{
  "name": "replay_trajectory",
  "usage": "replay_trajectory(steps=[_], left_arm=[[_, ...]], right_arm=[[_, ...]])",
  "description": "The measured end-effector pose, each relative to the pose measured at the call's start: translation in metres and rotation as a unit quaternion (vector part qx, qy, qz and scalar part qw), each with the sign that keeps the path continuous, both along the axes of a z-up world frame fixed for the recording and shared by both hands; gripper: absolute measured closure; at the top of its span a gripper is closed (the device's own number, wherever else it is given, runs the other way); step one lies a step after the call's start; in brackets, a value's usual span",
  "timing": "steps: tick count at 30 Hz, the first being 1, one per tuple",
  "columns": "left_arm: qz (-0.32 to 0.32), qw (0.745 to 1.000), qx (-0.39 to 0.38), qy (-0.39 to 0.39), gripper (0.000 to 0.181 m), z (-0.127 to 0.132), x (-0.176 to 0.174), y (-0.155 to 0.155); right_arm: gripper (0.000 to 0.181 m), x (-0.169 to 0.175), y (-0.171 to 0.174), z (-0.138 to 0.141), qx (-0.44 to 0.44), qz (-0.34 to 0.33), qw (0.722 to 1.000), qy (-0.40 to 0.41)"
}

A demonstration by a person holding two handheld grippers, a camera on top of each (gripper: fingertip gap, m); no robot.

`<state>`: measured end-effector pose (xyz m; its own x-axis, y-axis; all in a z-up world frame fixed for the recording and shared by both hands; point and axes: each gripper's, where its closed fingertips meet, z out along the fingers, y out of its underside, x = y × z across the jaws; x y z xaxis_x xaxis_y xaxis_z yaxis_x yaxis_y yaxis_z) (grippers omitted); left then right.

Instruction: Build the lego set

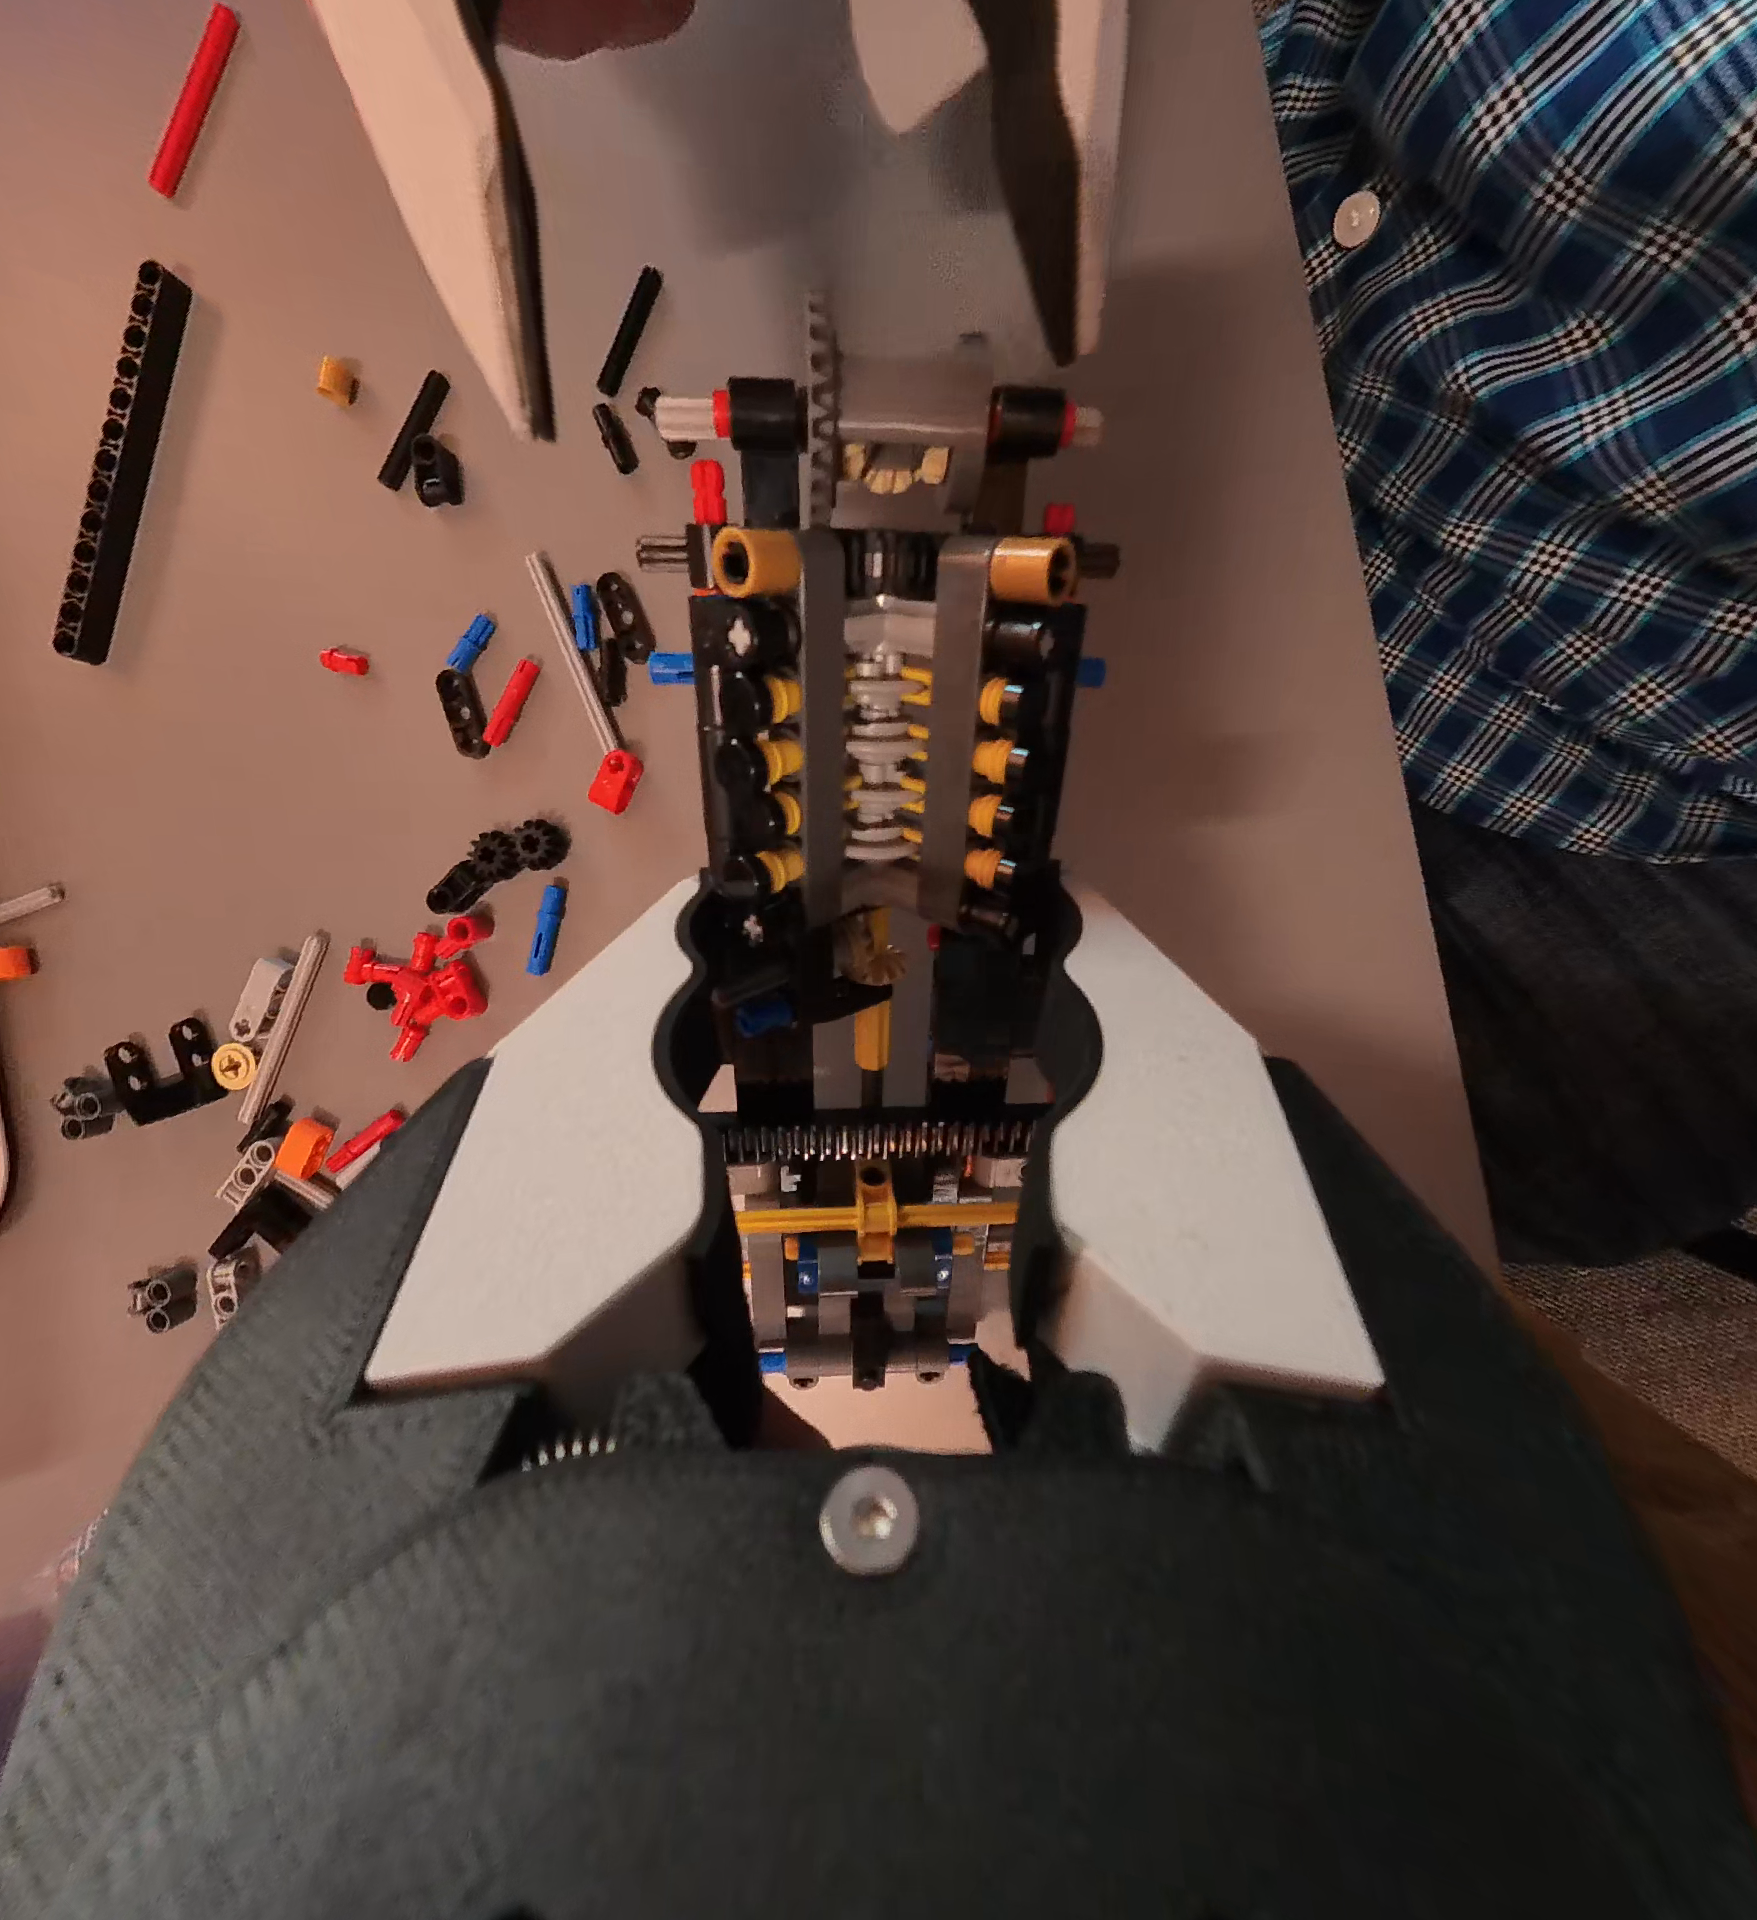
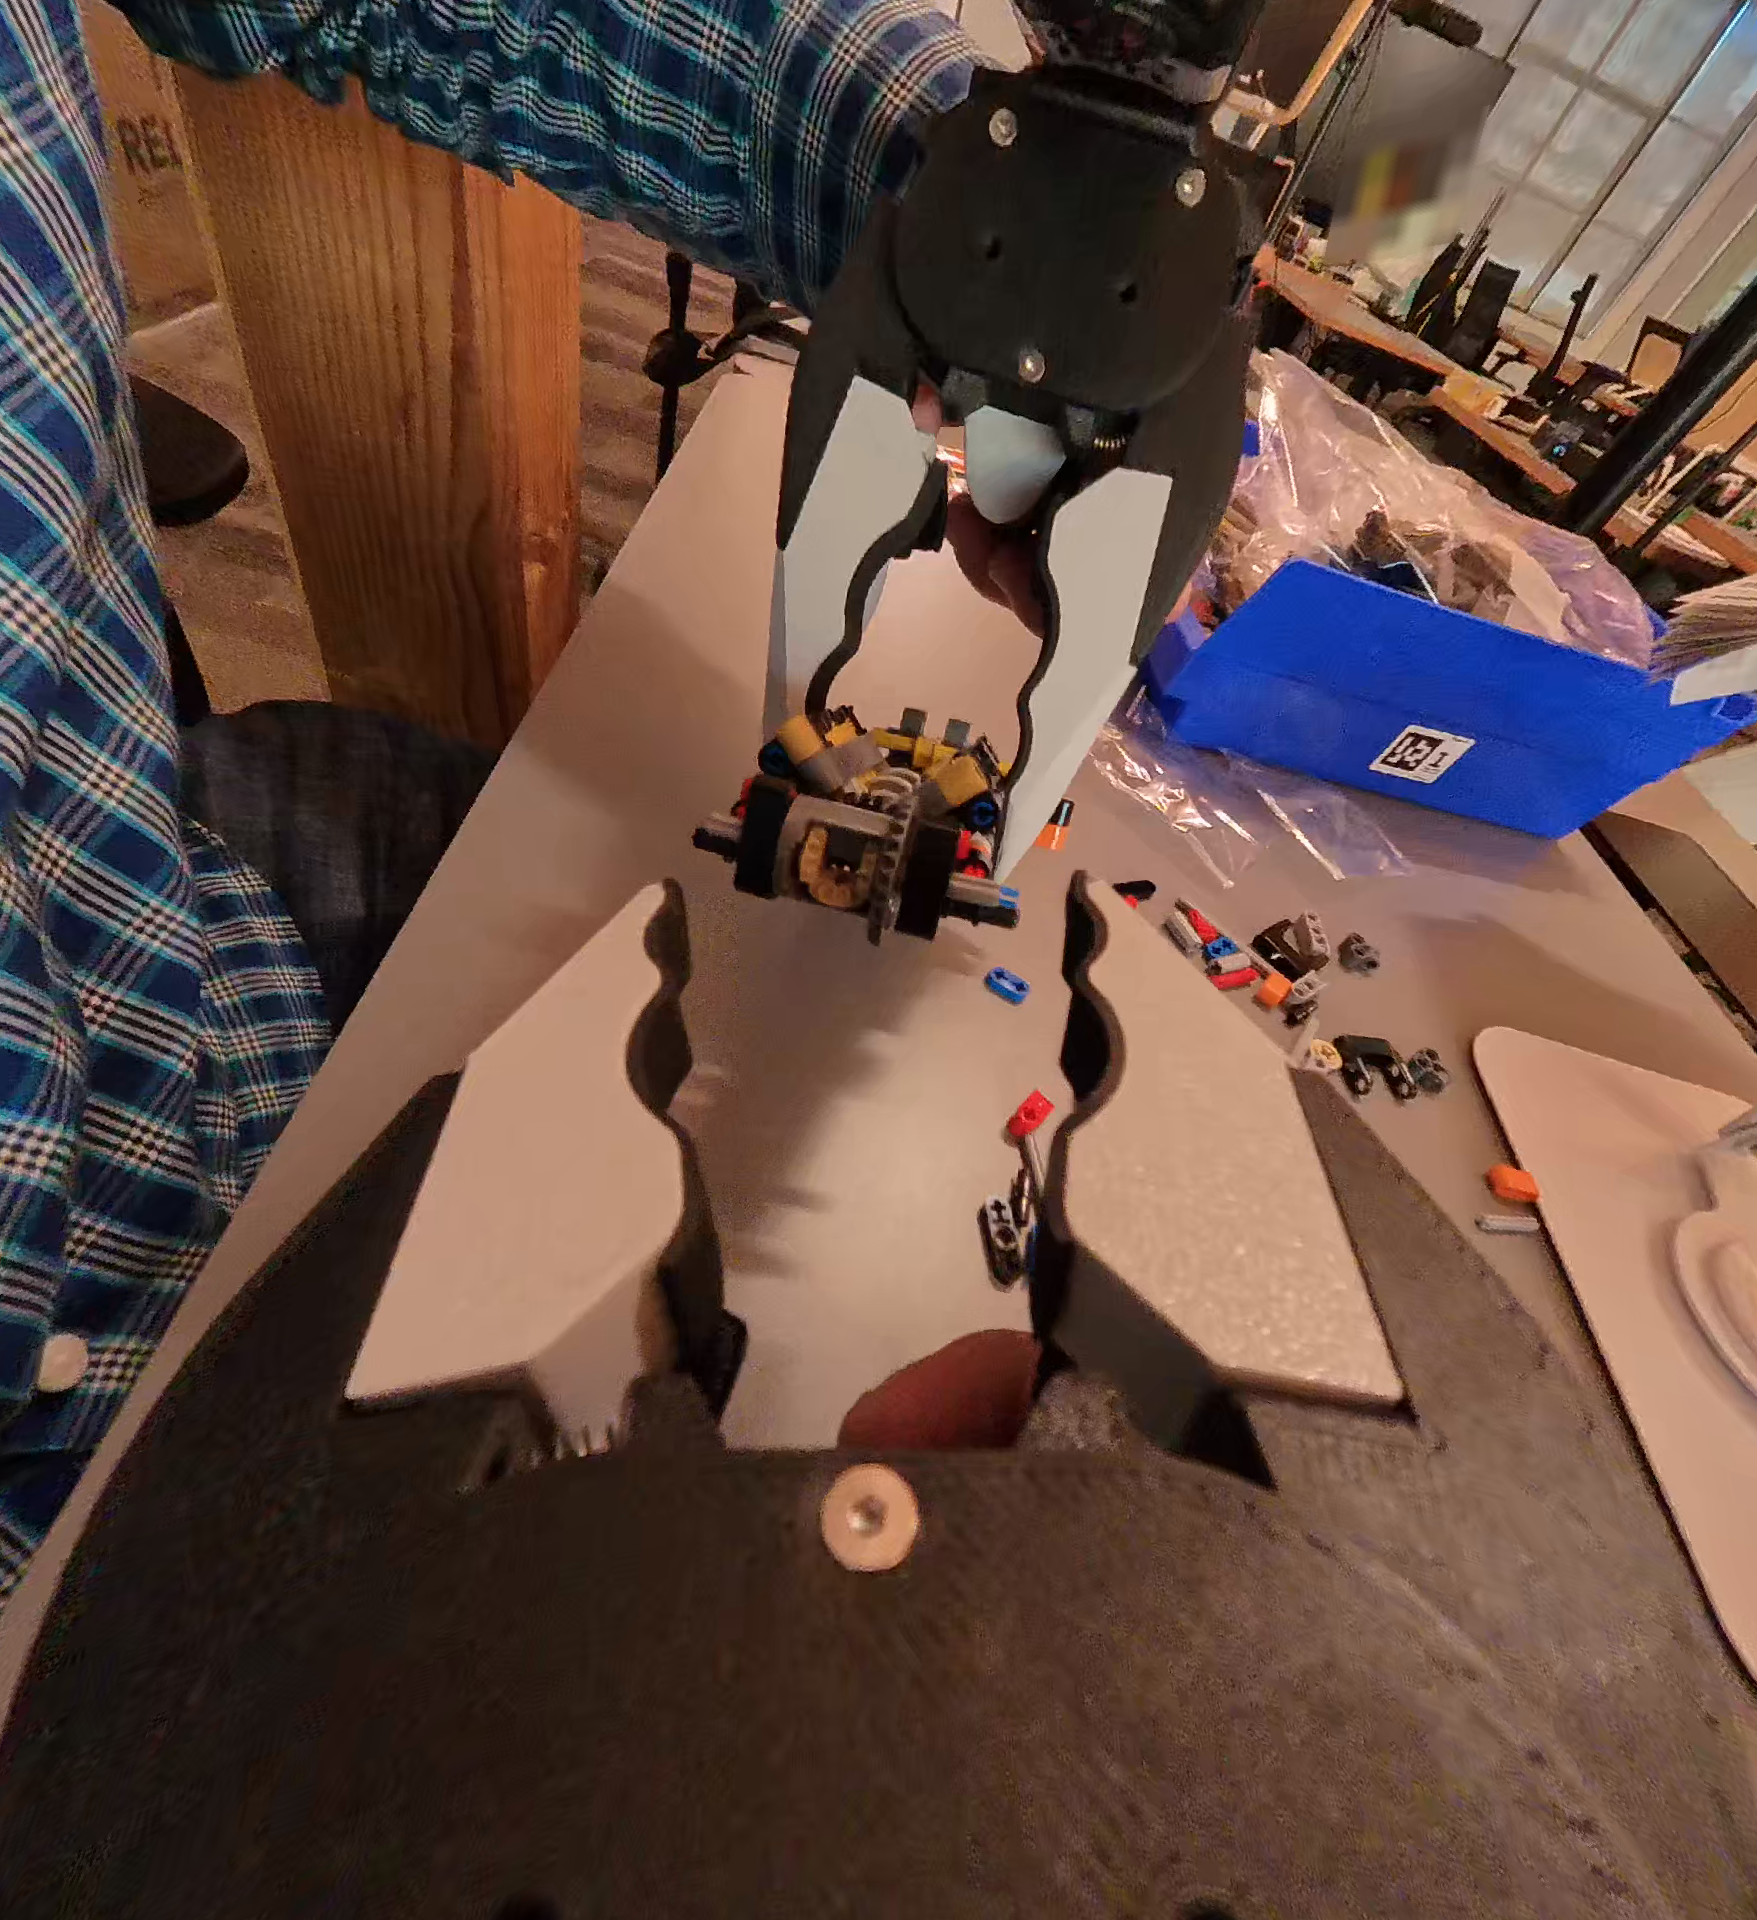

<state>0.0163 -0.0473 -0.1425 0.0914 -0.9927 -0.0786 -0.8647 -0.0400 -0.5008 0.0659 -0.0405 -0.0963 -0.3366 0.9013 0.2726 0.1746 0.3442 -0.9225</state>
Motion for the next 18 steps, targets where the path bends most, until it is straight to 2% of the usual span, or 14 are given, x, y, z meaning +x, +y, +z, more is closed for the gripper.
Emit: replay_trajectory(steps=[6, 11, 18], left_arm=[[0.008, 1.0, 0.001, -0.007, 0.123, 0.0012, 0.0009, 0.0017], [0.016, 1.0, 0.004, -0.013, 0.123, 0.0014, 0.0008, 0.0033], [0.017, 1.0, 0.005, -0.013, 0.123, 0.0002, -0.0002, 0.0028]], right_arm=[[0.106, -0.0057, -0.0039, -0.0004, -0.023, -0.027, 0.999, -0.012], [0.124, -0.0063, 0.0003, -0.0004, -0.054, -0.081, 0.995, -0.011], [0.125, -0.0063, -0.0014, -0.0034, -0.063, -0.088, 0.994, -0.006]])
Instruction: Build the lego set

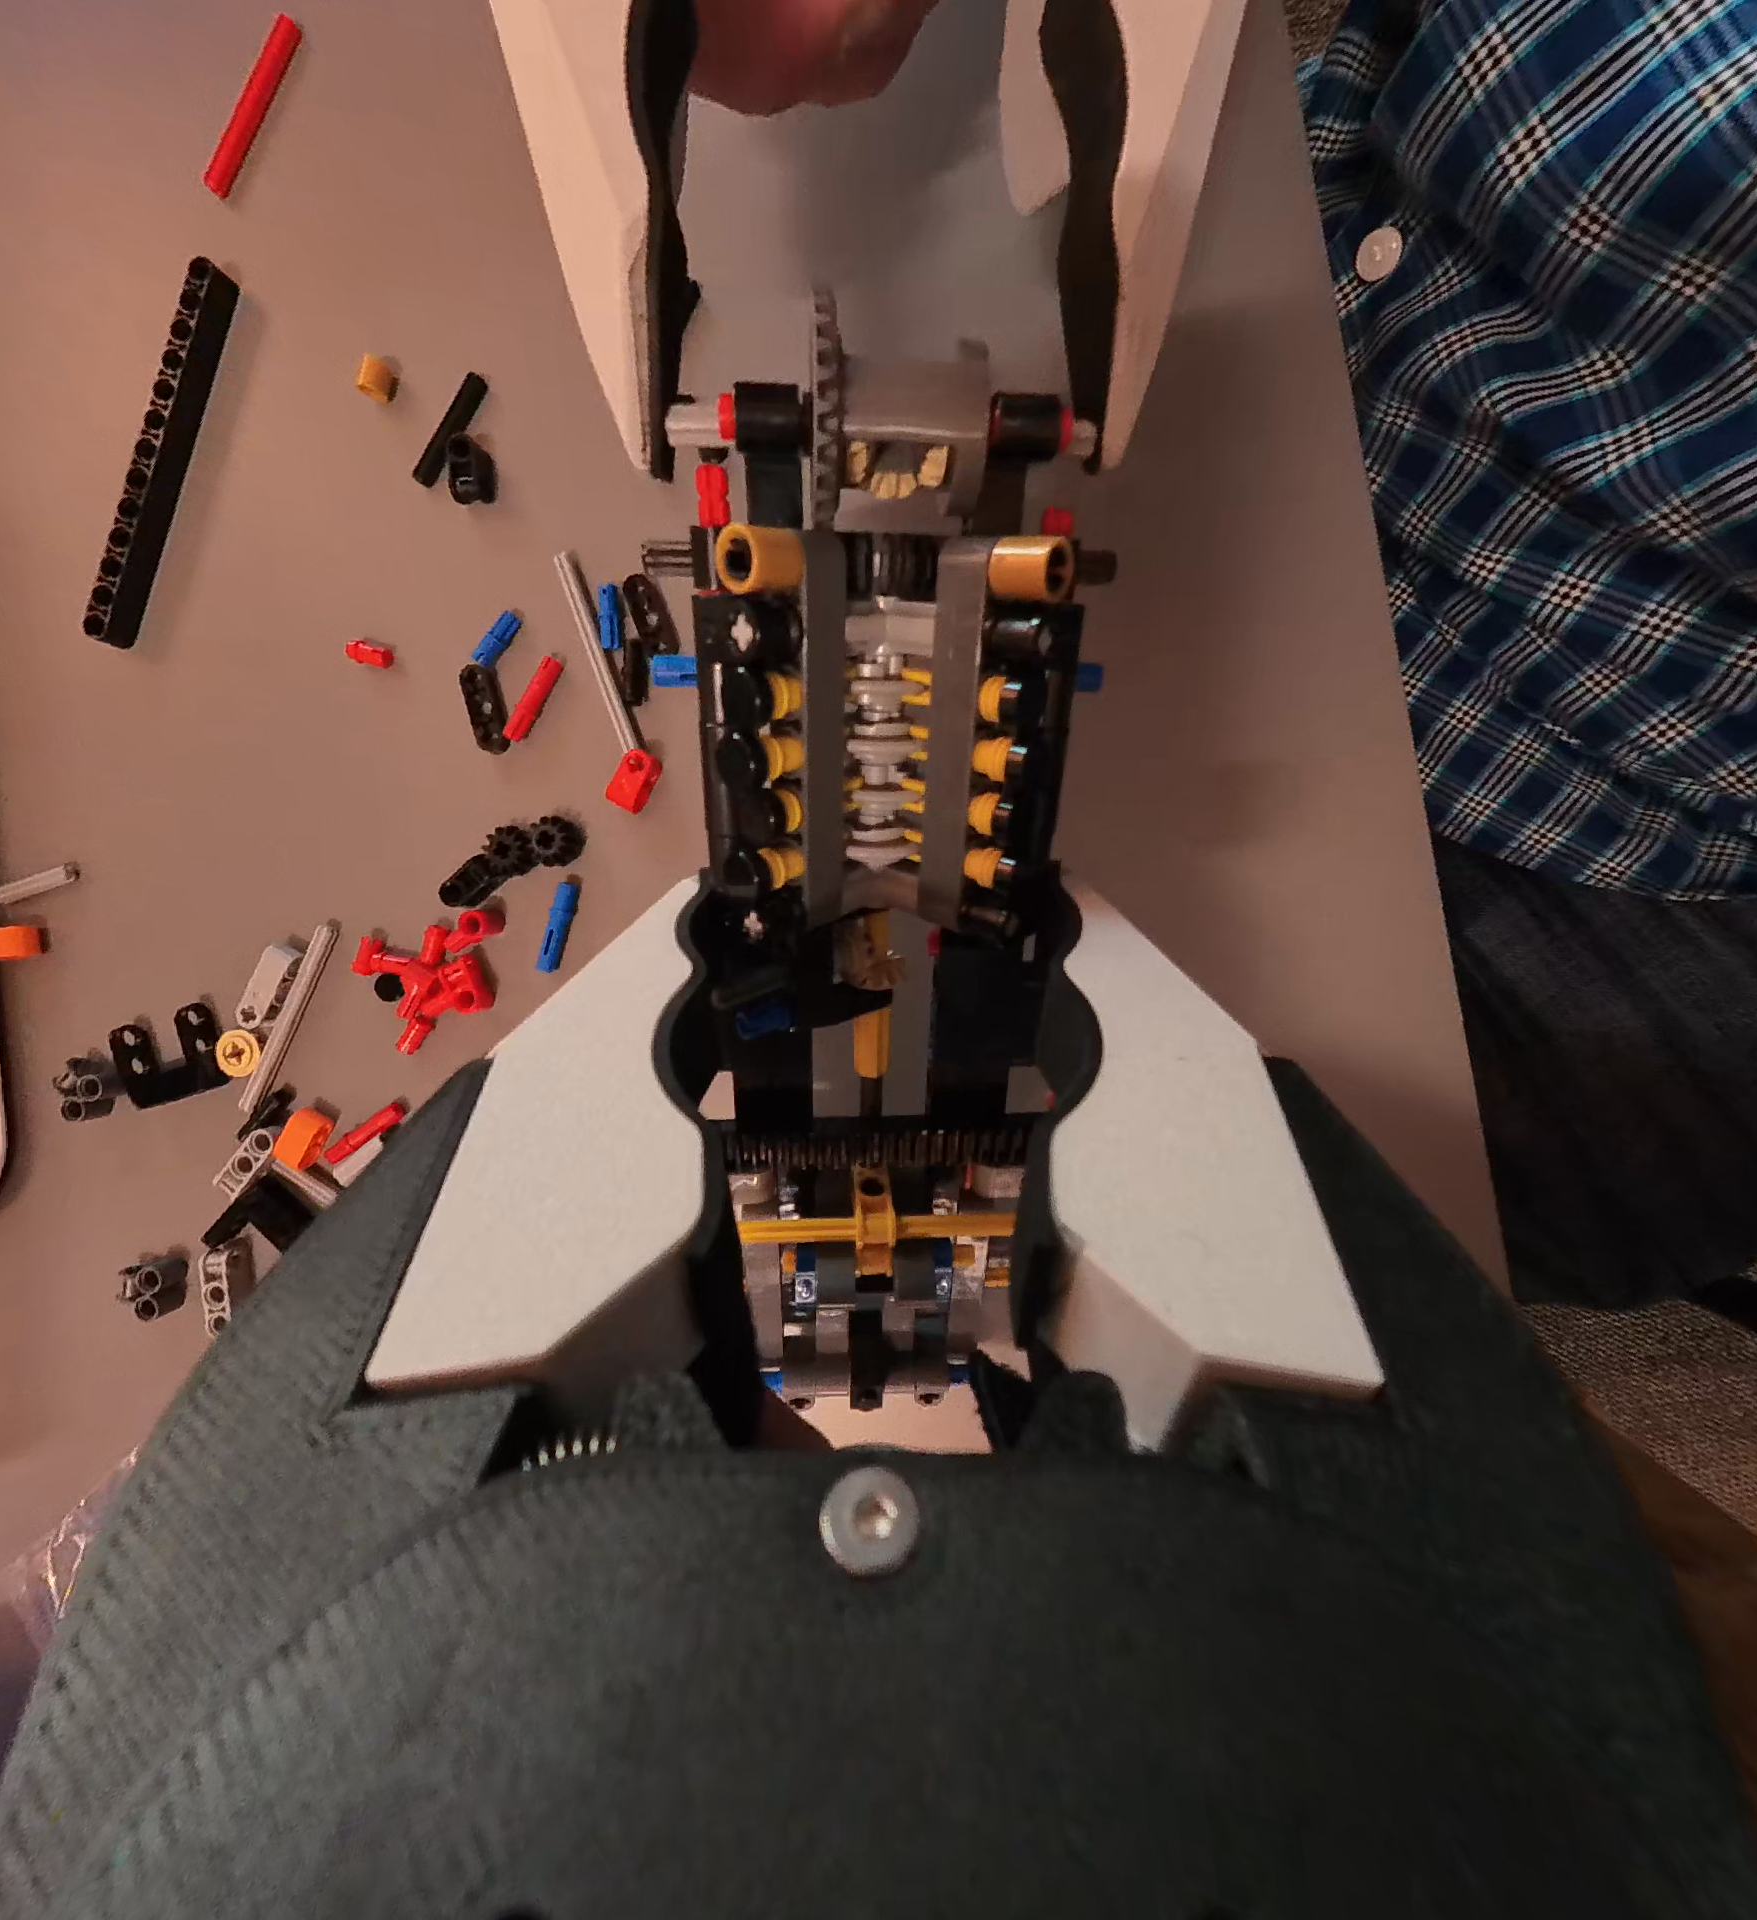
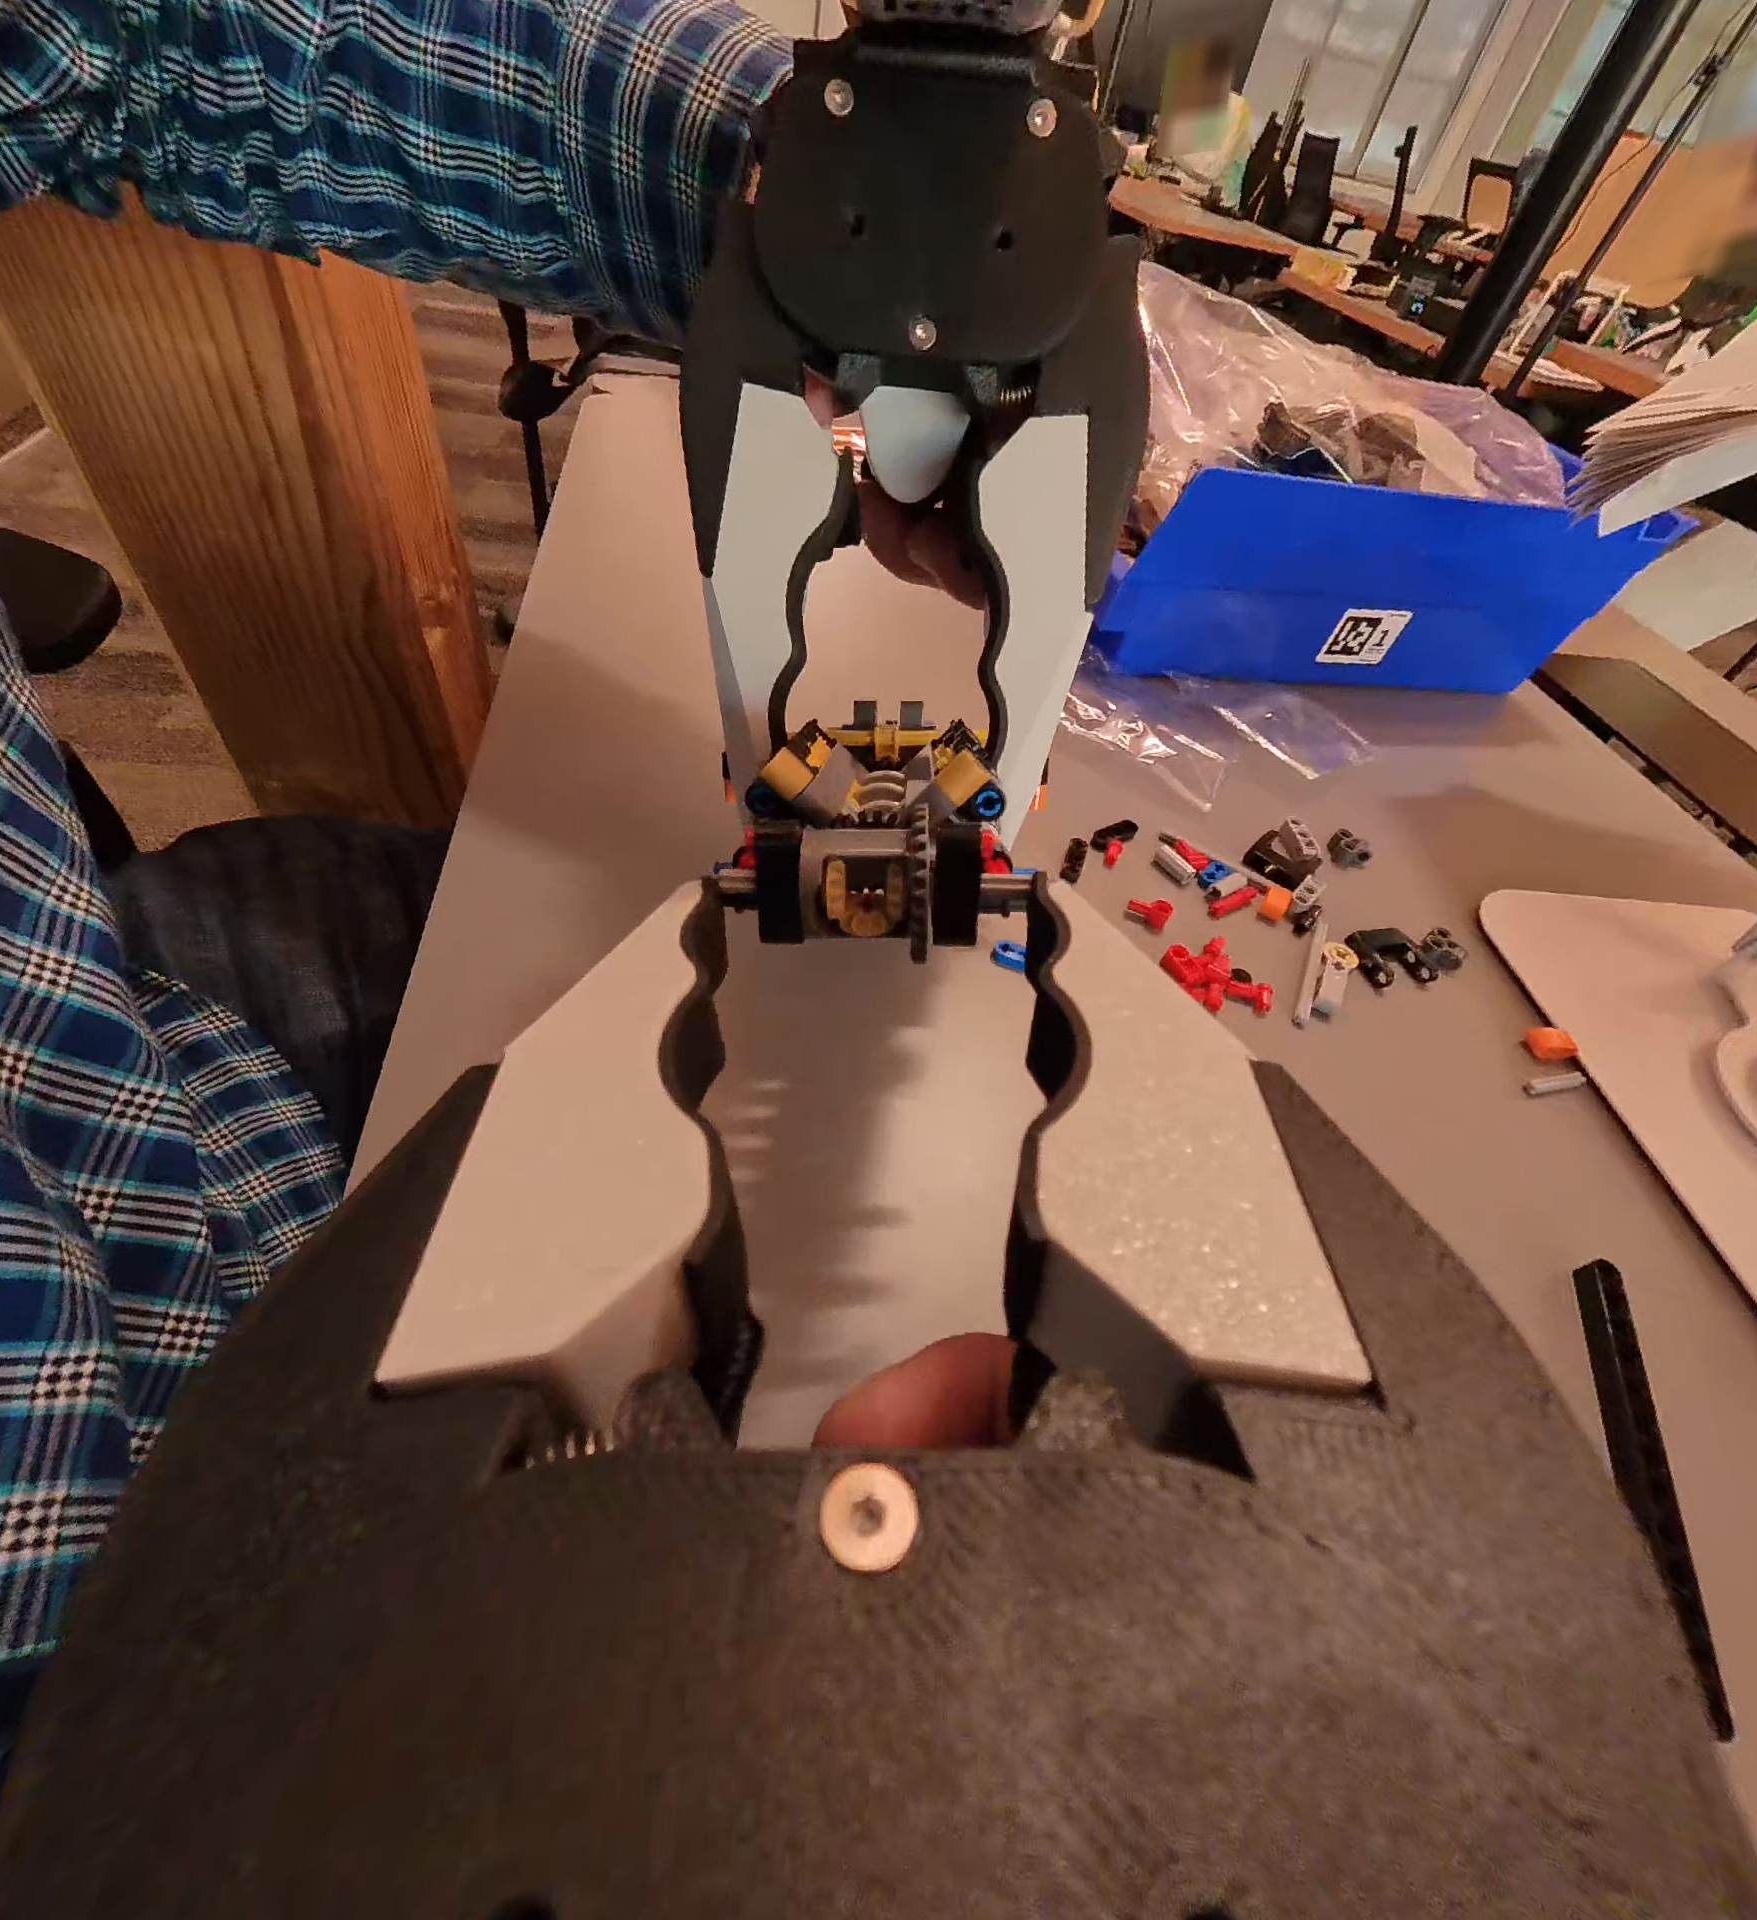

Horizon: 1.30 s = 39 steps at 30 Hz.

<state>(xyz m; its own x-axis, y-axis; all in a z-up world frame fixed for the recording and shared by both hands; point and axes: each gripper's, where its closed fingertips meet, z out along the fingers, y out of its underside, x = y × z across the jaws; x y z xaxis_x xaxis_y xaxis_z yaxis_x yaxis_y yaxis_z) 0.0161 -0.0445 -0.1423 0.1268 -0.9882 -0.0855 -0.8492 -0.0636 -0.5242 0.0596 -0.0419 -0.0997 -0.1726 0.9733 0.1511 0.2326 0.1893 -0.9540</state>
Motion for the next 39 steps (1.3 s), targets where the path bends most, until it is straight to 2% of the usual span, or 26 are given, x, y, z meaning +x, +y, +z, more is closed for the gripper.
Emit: replay_trajectory(steps=[7, 9, 26, 39], left_arm=[[0.0, 1.0, 0.001, 0.002, 0.123, 0.0, -0.001, -0.001], [-0.002, 1.0, -0.001, 0.003, 0.123, -0.001, -0.002, -0.001], [-0.003, 1.0, 0.002, 0.001, 0.123, -0.001, -0.002, 0.0], [0.006, 0.999, -0.026, -0.037, 0.123, 0.006, 0.0, 0.002]], right_arm=[[0.126, 0.0, 0.0, -0.001, 0.01, 0.007, 1.0, -0.001], [0.133, 0.0, 0.002, -0.003, 0.01, 0.005, 1.0, -0.003], [0.133, 0.0, 0.004, -0.004, 0.021, 0.013, 1.0, -0.001], [0.133, -0.002, 0.01, 0.008, -0.031, 0.029, 0.999, 0.028]])
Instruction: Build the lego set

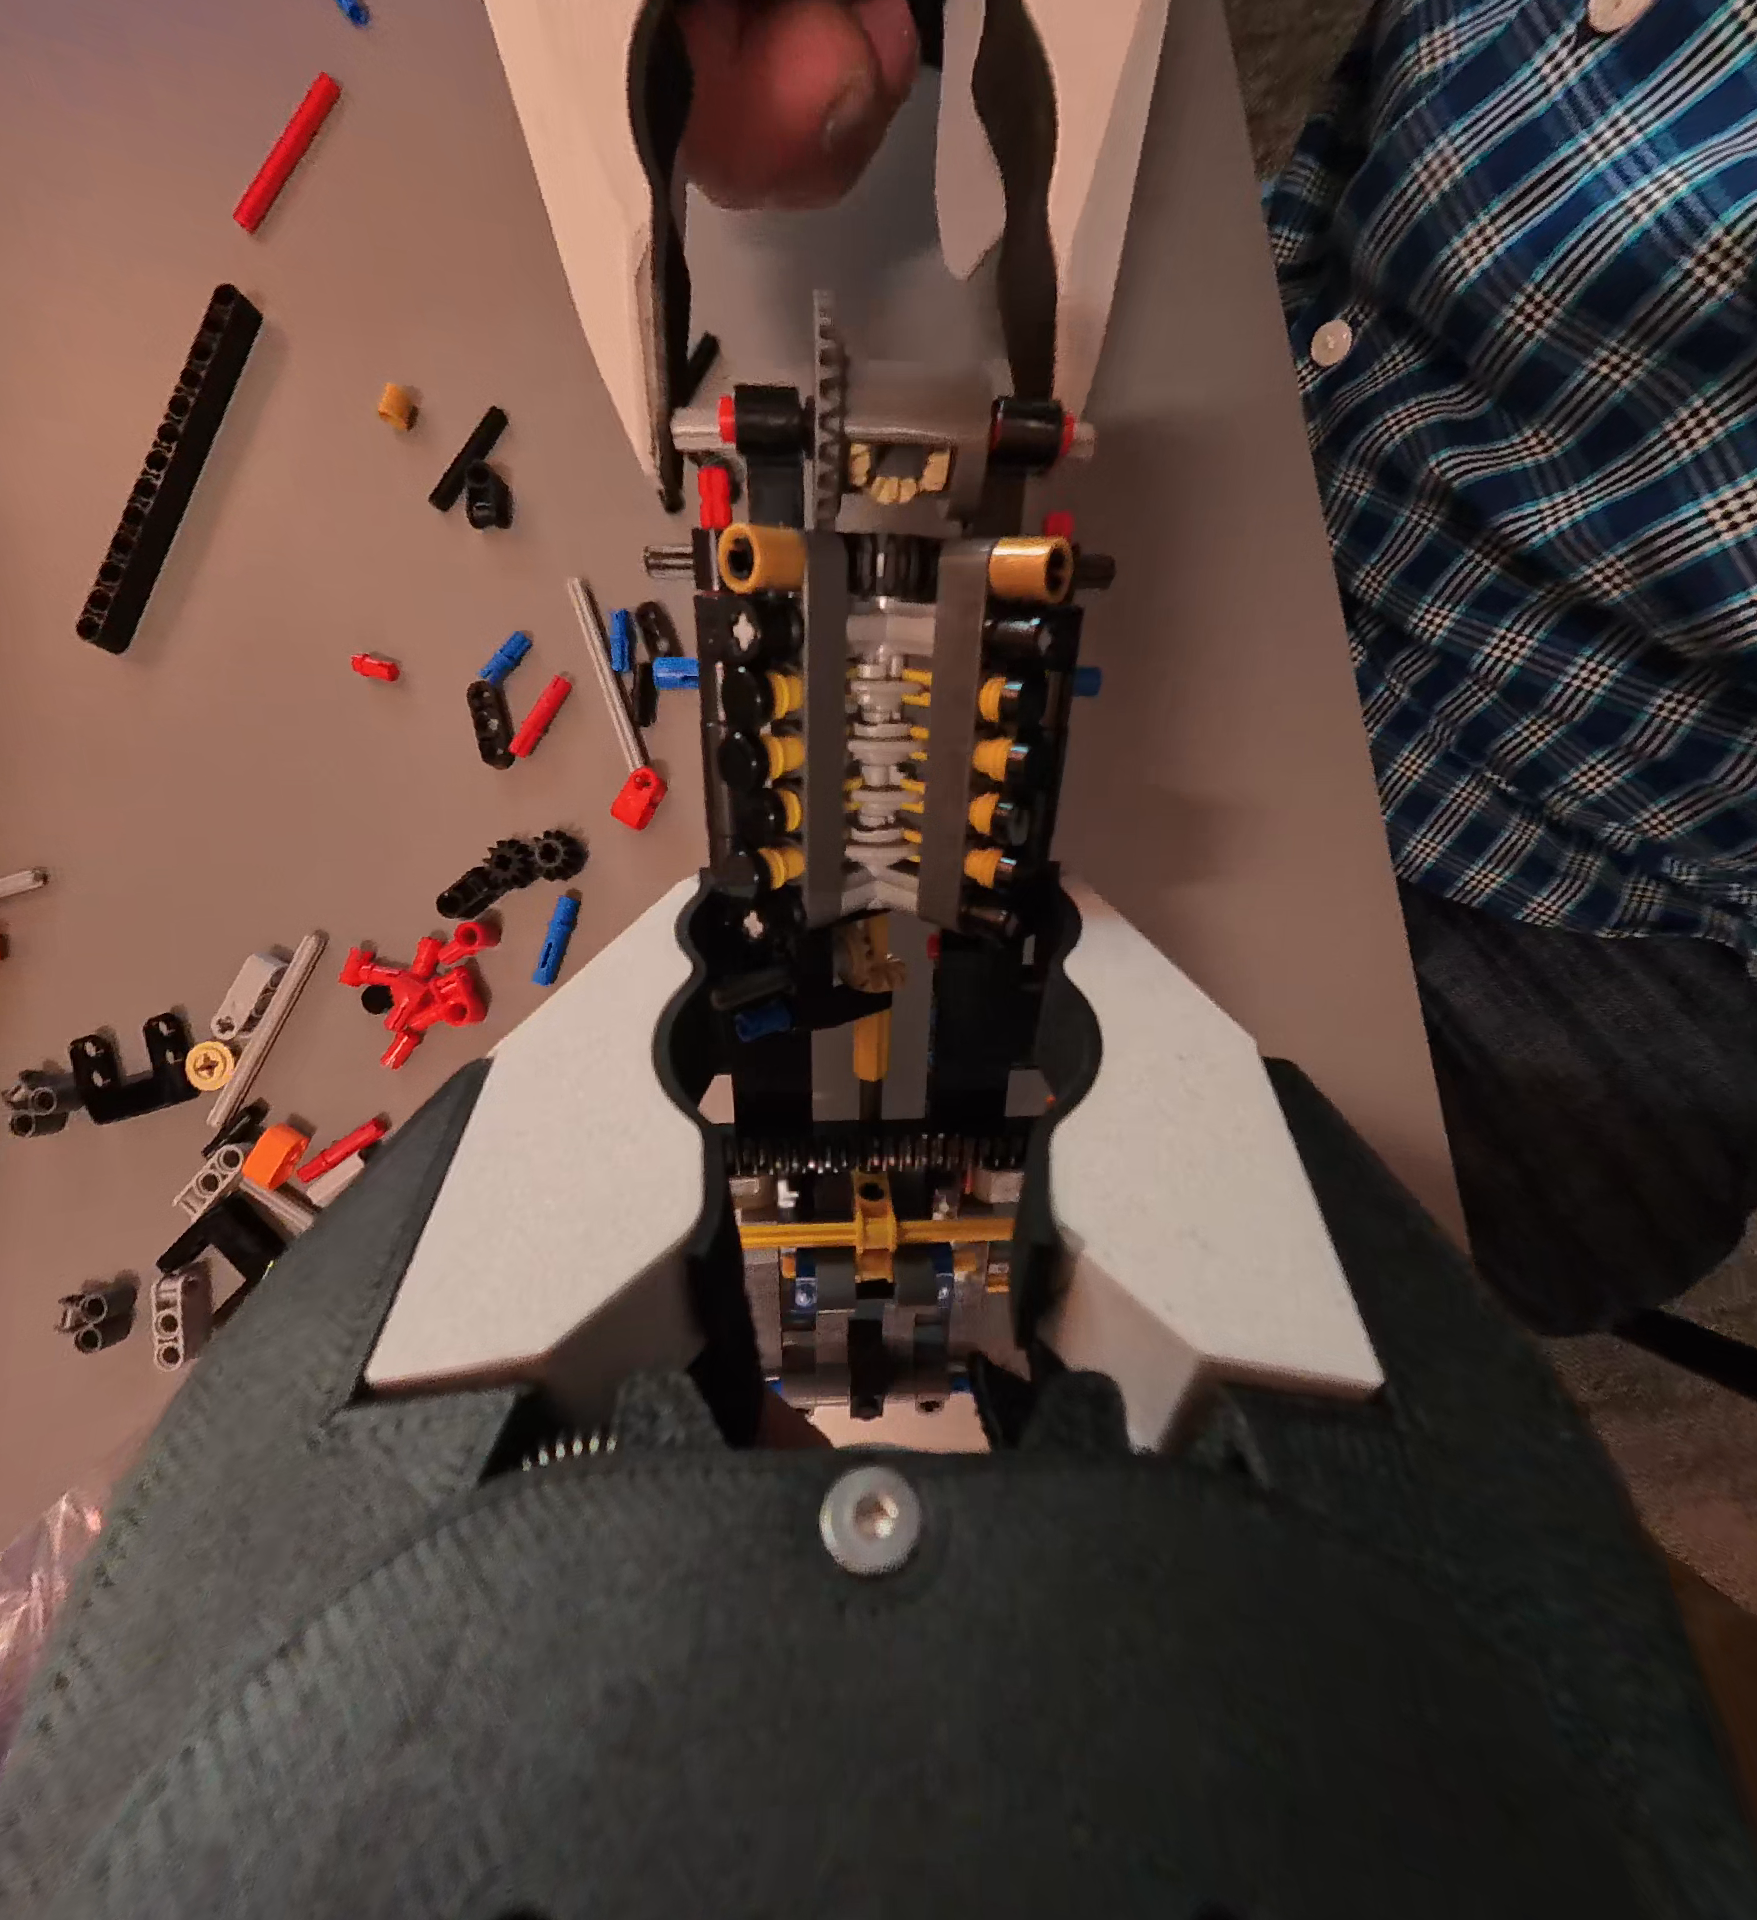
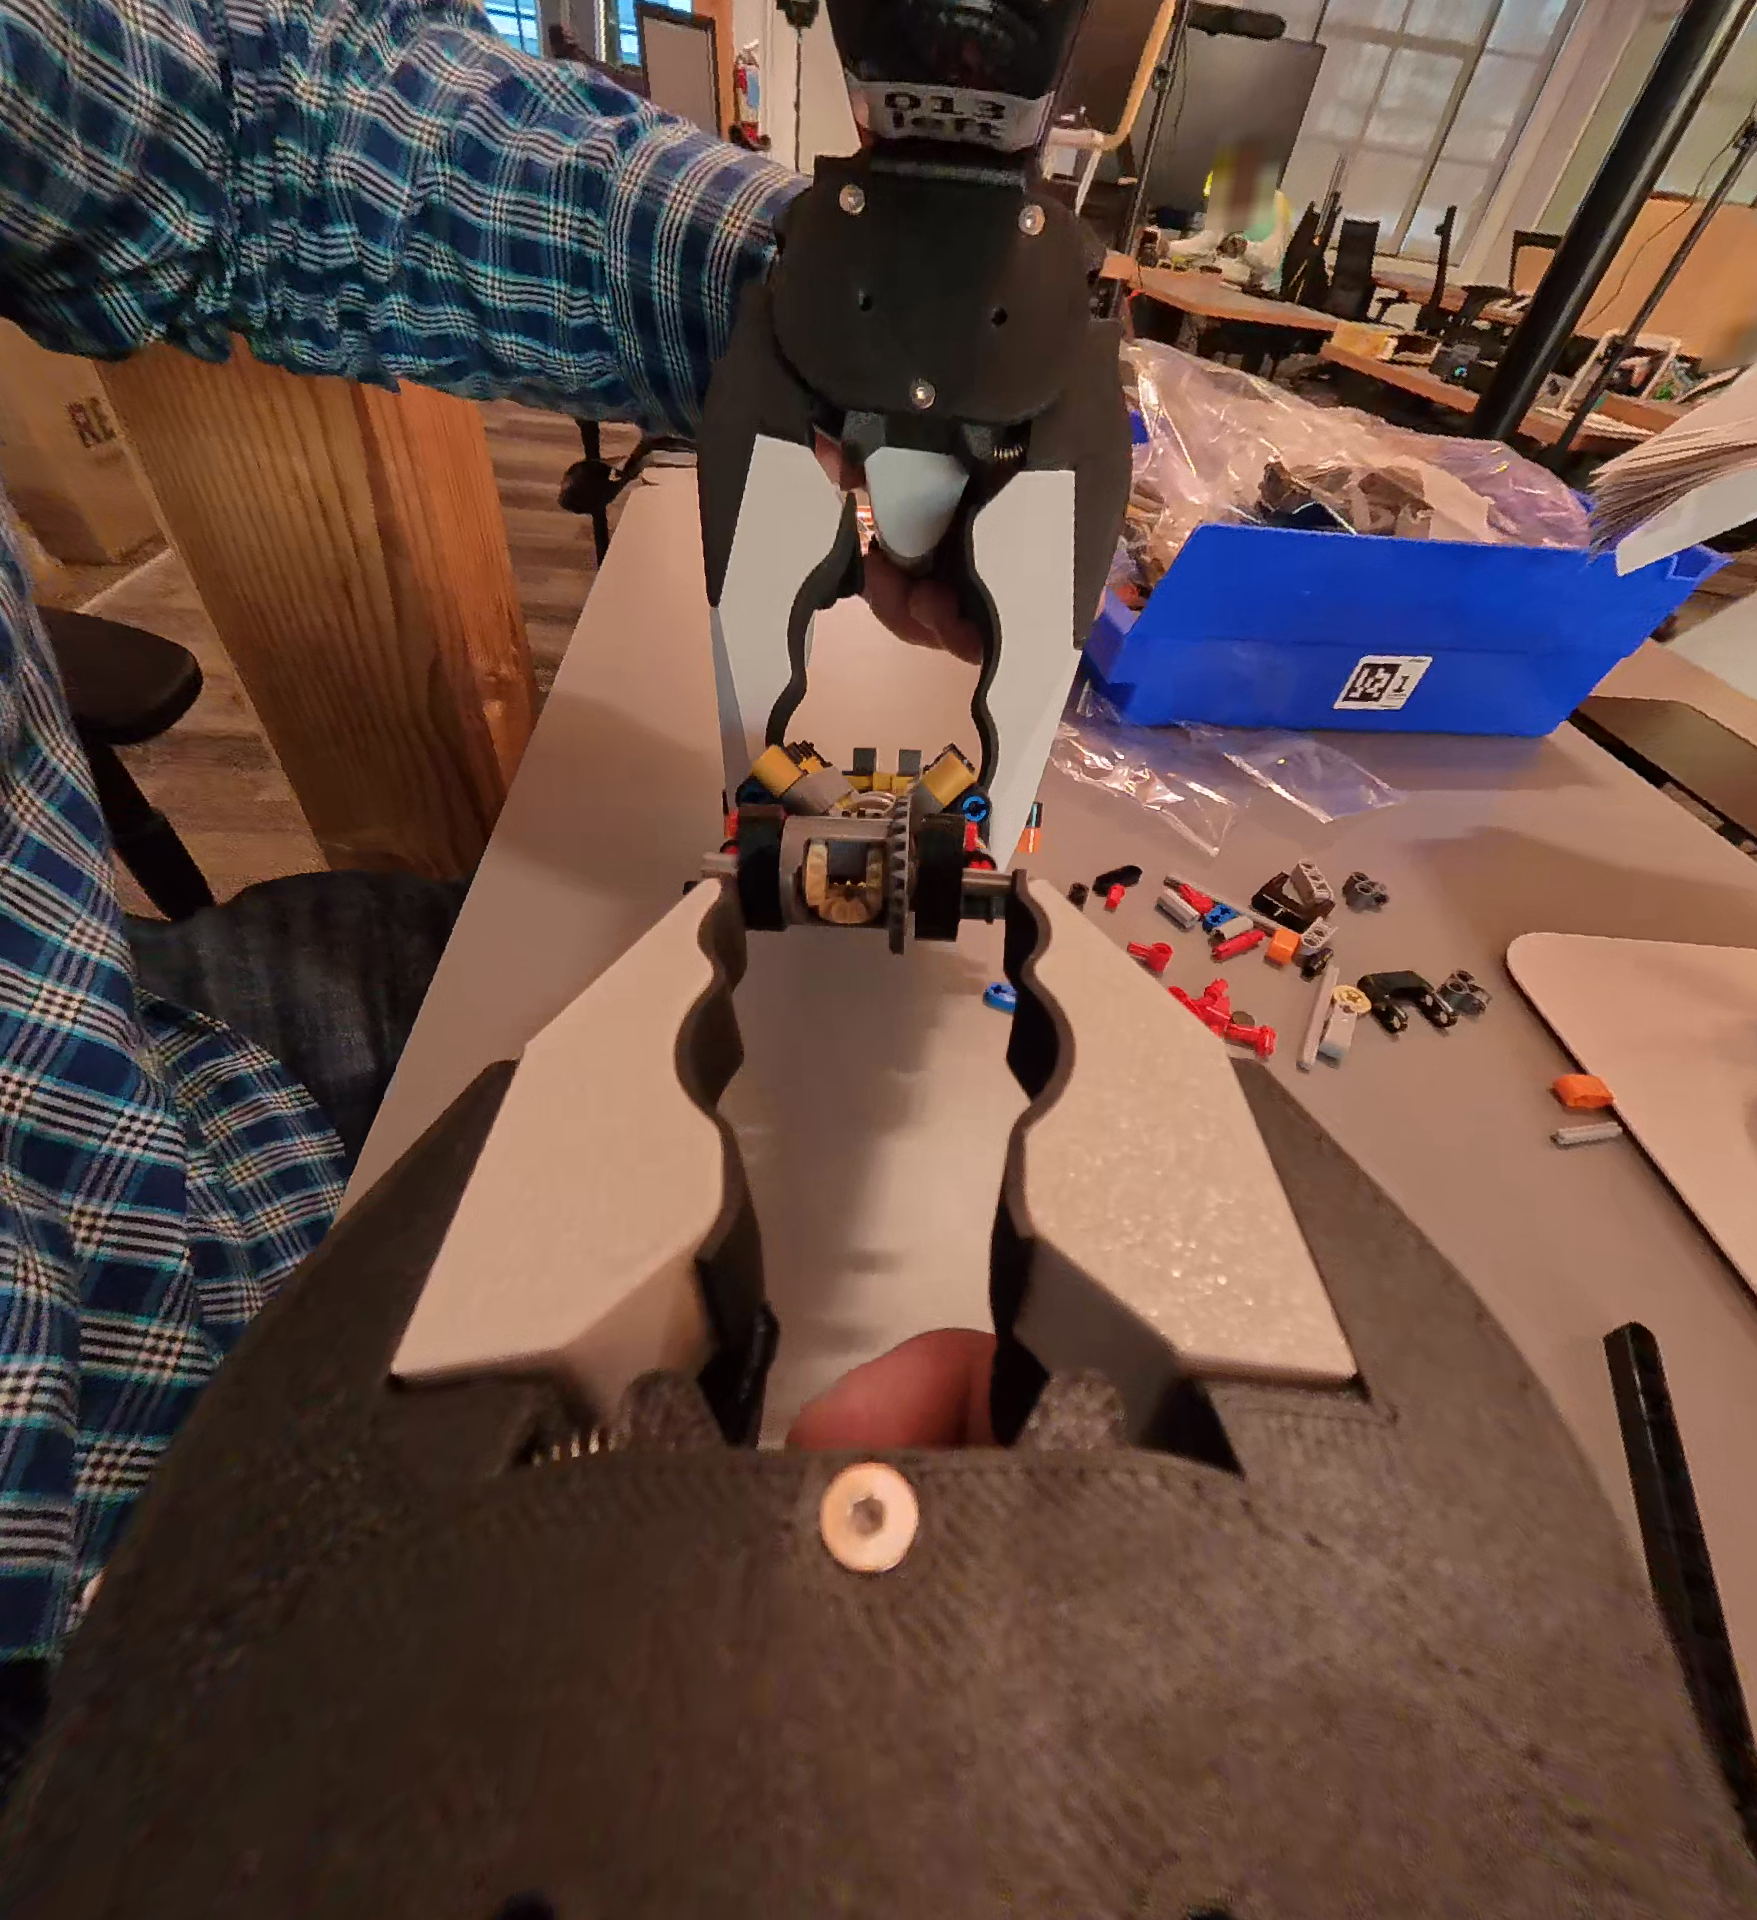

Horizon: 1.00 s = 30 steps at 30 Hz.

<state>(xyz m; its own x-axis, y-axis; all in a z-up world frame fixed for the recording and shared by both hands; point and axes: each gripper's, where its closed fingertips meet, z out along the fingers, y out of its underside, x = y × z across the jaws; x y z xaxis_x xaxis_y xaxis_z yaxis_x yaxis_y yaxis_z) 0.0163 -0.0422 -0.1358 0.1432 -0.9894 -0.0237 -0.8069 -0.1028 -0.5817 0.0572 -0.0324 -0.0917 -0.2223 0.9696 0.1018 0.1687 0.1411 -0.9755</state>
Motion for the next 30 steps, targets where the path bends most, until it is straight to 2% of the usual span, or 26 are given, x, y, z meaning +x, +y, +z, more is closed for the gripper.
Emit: replay_trajectory(steps=[17, 26, 28, 30], left_arm=[[0.008, 0.999, -0.013, -0.044, 0.123, 0.0041, -0.0003, 0.0031], [0.009, 1.0, 0.0, -0.022, 0.123, 0.0001, -0.0022, 0.0048], [0.012, 1.0, 0.006, -0.026, 0.123, 0.001, -0.0013, 0.0056], [0.013, 0.999, 0.009, -0.038, 0.123, 0.0035, 0.002, 0.005]], right_arm=[[0.133, -0.0045, 0.0031, 0.0071, -0.008, 0.017, 1.0, 0.014], [0.133, -0.0049, 0.0049, 0.0011, 0.008, 0.018, 0.999, -0.044], [0.131, -0.0039, 0.0051, 0.0038, 0.016, 0.019, 0.999, -0.031], [0.12, -0.002, 0.0073, 0.0077, 0.015, 0.011, 1.0, -0.019]])
